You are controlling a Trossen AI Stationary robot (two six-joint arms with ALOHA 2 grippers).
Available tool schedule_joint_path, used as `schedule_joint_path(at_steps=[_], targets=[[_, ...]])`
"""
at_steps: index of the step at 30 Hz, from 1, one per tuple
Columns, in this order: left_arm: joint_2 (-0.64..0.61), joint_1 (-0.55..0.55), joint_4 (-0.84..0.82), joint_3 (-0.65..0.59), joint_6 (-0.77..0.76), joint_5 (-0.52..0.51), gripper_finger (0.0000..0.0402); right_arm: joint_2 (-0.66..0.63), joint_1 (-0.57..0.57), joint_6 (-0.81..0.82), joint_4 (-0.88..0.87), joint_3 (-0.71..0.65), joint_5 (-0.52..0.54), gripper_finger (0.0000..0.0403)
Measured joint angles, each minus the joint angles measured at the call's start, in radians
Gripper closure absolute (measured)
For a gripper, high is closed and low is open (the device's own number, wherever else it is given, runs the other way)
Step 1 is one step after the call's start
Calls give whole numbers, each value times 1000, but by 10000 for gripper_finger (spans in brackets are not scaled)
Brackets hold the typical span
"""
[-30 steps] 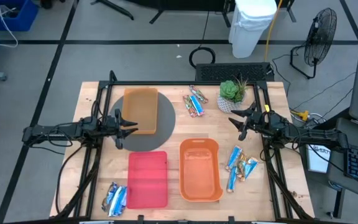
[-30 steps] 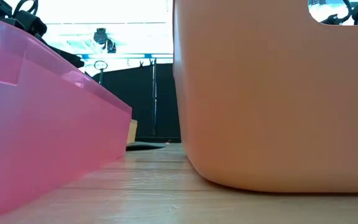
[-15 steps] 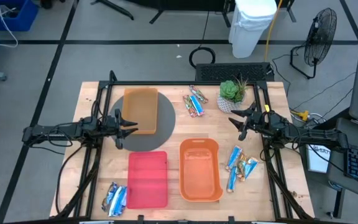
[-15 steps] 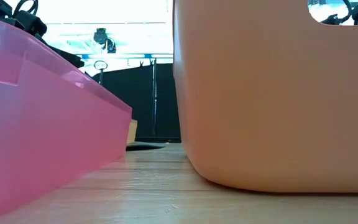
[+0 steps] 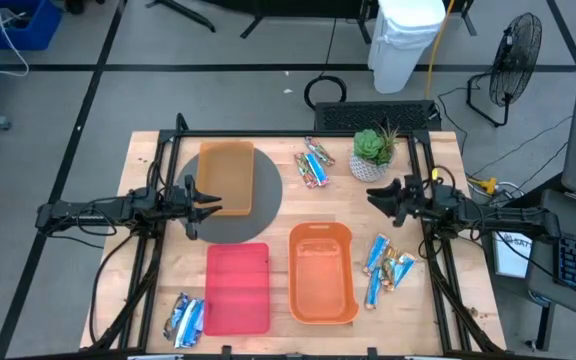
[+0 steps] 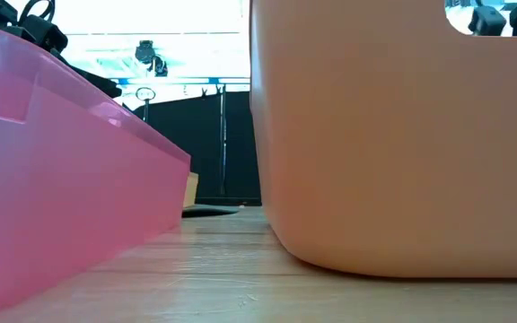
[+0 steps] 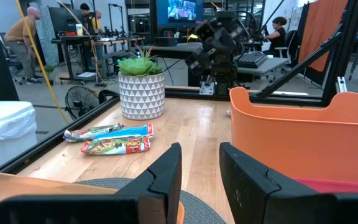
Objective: Pick and place Granola Bars by type
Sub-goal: Put the yellow granola bar into the orange bin
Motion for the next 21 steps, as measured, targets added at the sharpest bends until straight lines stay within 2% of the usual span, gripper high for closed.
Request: schedule_joint_path(at_steps=[3,10,13,16,21], targets=[[0,0,0,0,0,0,289,0,-4,77,14,0,11,228],[0,0,0,0,0,0,289,0,-3,75,6,0,28,230],[0,0,0,0,0,0,289,4,3,80,-4,0,-1,230],[0,0,0,0,0,0,289,16,12,10,-46,0,-71,231],[0,0,0,0,0,0,289,53,12,-102,-84,0,-43,231]])
